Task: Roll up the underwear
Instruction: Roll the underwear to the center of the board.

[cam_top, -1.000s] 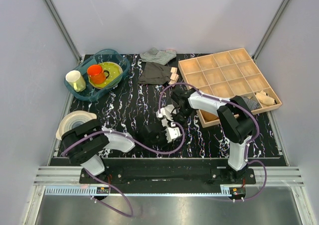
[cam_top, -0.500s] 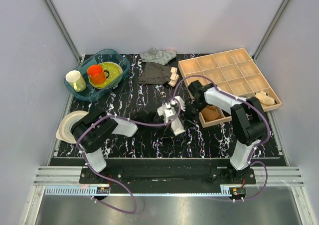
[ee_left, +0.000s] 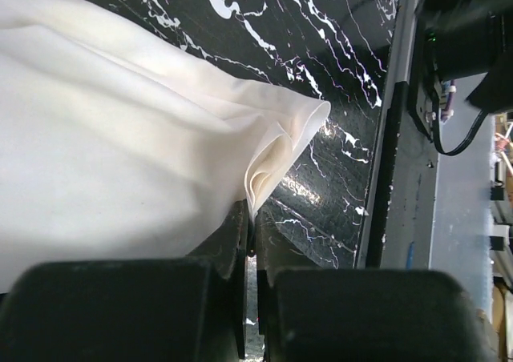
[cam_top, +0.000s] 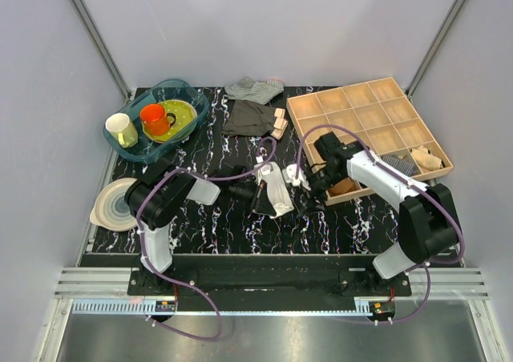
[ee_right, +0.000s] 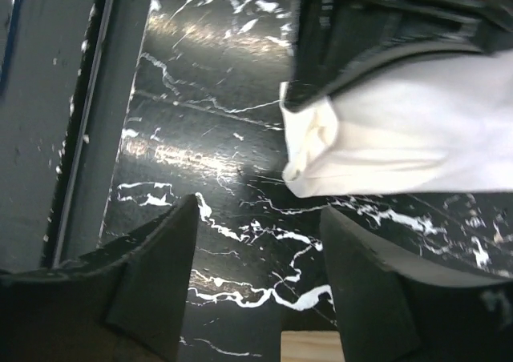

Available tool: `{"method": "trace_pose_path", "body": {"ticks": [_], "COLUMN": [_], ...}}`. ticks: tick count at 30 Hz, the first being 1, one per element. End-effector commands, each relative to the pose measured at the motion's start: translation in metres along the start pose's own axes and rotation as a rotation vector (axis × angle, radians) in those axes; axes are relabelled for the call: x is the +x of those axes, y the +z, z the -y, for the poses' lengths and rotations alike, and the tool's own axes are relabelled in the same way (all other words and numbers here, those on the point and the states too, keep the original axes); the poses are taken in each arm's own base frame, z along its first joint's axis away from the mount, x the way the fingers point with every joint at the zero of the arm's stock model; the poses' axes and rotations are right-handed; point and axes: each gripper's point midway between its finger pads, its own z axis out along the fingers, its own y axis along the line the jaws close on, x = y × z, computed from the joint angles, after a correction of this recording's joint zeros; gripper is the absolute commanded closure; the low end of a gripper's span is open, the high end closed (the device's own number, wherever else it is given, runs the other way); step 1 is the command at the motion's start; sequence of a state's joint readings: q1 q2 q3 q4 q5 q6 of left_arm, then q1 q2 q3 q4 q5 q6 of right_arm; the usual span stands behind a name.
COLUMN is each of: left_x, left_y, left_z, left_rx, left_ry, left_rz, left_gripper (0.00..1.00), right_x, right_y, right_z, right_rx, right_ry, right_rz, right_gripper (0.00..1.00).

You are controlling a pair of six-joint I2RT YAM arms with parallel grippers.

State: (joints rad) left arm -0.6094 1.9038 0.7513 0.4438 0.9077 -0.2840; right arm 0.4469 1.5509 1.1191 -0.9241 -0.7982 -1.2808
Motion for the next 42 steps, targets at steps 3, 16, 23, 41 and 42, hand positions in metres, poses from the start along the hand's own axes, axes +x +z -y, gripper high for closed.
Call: {"method": "trace_pose_path", "body": {"ticks": [3, 16, 23, 41, 42], "left_x": [0.029, 0.025, 0.022, -0.051, -0.038], "left_y": [-0.003, -0.001, 0.001, -0.053, -0.054], "left_z": [-0.027, -0.037, -0.04, 0.011, 0.012], "left_rx": [-0.061, -0.055, -0.049, -0.084, -0.081], "left_ry": [-0.203, -0.271, -0.275, 0.121, 0.115], "left_rz": [-0.098, -0.116, -0.103, 0.315, 0.307], "left_gripper": [1.0, 1.0, 1.0, 0.65, 0.64], "right_x": [-0.006, 0.019, 0.038, 0.047, 0.045], "right_y": [0.028, 0.076, 0.086, 0.089, 0.089], "right_z": [-0.011, 0.016, 0.026, -0.008, -0.009], "right_rx": [-0.034, 0.029, 0.038, -0.137, -0.145], "right_ry": [-0.438, -0.595, -0.587, -0.393, -0.381], "right_rz": [0.01, -0.163, -0.228, -0.228, -0.22], "right_gripper": [0.28, 0.36, 0.4, 0.83, 0.85]}}
